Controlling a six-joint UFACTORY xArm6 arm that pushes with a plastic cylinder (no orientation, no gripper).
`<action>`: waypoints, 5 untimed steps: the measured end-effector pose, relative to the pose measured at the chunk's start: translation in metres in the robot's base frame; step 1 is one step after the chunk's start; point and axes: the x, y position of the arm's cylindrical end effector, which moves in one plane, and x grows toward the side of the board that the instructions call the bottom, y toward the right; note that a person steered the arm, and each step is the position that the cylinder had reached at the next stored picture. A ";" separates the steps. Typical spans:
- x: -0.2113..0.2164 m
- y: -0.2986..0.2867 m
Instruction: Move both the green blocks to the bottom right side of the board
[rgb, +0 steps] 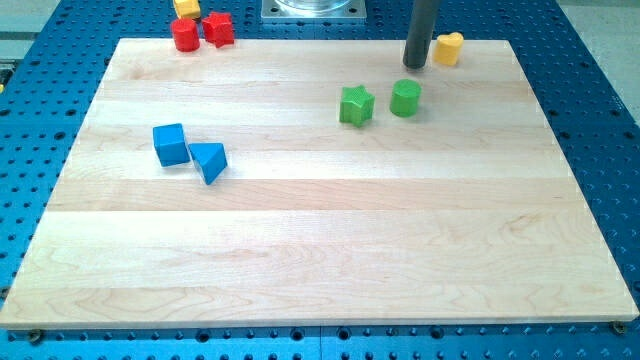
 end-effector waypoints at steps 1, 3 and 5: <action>0.000 0.001; 0.066 0.000; 0.095 -0.079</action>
